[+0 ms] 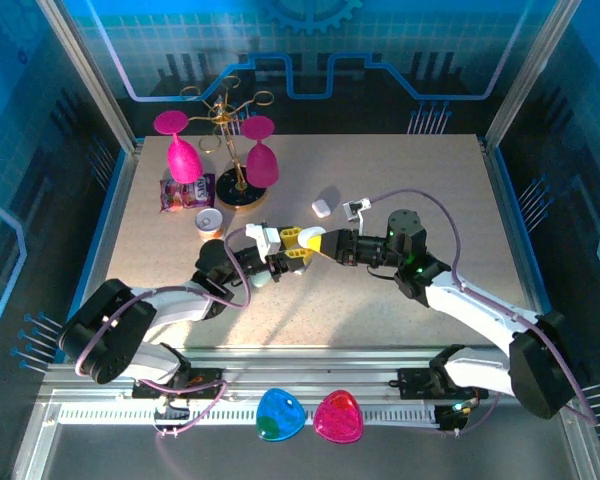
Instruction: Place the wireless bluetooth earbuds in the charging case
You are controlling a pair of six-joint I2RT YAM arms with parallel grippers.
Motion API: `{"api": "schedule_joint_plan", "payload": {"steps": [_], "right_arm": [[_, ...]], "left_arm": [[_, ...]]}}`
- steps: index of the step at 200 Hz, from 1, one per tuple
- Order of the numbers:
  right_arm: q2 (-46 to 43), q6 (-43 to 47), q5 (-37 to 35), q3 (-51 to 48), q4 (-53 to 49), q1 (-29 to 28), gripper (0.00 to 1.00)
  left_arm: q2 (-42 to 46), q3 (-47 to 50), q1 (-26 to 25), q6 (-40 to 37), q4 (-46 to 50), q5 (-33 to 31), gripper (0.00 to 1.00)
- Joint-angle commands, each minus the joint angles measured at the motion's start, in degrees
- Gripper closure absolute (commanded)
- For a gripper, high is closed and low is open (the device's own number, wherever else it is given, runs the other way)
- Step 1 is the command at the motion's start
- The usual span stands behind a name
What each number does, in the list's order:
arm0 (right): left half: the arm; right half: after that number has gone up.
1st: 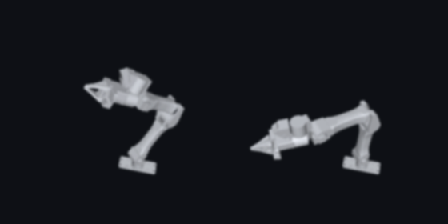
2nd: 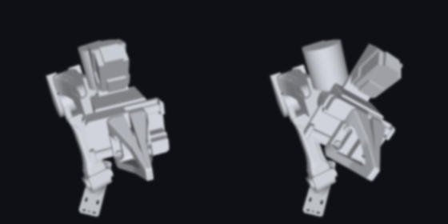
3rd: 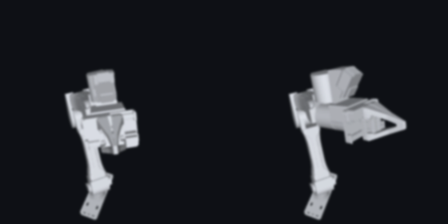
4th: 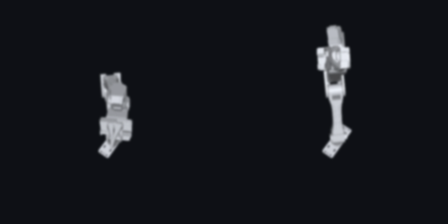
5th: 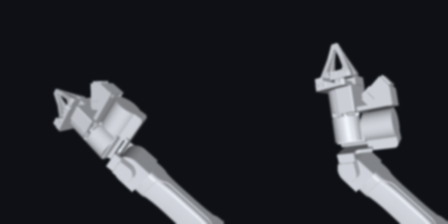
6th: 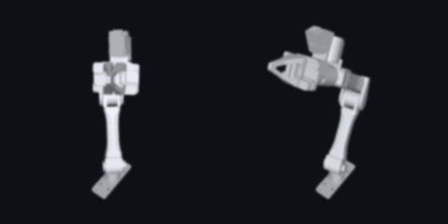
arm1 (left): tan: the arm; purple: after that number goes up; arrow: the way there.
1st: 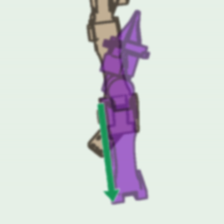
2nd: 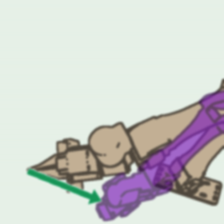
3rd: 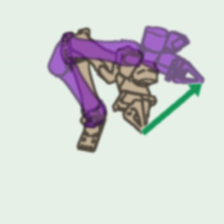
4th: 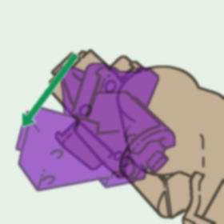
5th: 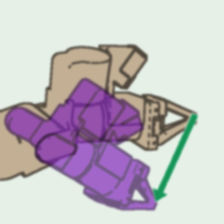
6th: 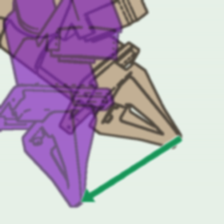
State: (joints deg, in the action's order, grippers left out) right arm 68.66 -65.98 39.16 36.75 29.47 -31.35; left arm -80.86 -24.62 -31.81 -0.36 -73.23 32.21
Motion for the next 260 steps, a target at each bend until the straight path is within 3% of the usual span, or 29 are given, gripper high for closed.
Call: {"api": "schedule_joint_plan", "payload": {"steps": [1,21,51,80,103,133,199,243,260], "right_arm": [[1.54,-2.03,-0.85,-1.09,4.10,1.57,0.79],[1.33,-1.17,-1.11,-1.16,3.76,1.69,0.79],[-1.15,3.09,-5.65,-2.08,-2.39,3.75,0.79],[-1.21,12.22,-13.99,-1.59,-17.78,8.12,0.79],[2.22,16.40,-18.49,-1.46,-21.35,11.71,0.80],[10.63,21.11,-20.87,1.12,-21.91,16.21,0.80],[31.04,25.31,-20.25,11.22,-22.20,20.12,0.76],[35.67,27.19,-22.38,13.32,-24.28,21.21,0.73],[35.48,27.63,-22.96,13.34,-25.34,21.64,0.66]], "left_arm": [[2.00,-0.69,0.19,-1.12,-1.40,1.88,0.76],[2.10,-0.53,0.21,-1.35,-1.08,2.05,0.67],[4.08,0.90,0.22,-3.59,2.39,0.91,0.33],[7.94,1.93,0.19,-8.72,15.30,0.16,0.19],[11.64,1.56,0.09,-12.61,28.39,-1.72,0.09],[15.65,-0.10,-0.04,-15.44,43.68,-8.79,0.04],[18.37,-3.19,-0.11,-15.46,57.32,-18.26,0.01],[18.49,-7.72,-0.14,-13.23,71.02,-24.51,0.01],[17.63,-9.83,-0.11,-12.89,76.26,-27.33,0.01]]}}
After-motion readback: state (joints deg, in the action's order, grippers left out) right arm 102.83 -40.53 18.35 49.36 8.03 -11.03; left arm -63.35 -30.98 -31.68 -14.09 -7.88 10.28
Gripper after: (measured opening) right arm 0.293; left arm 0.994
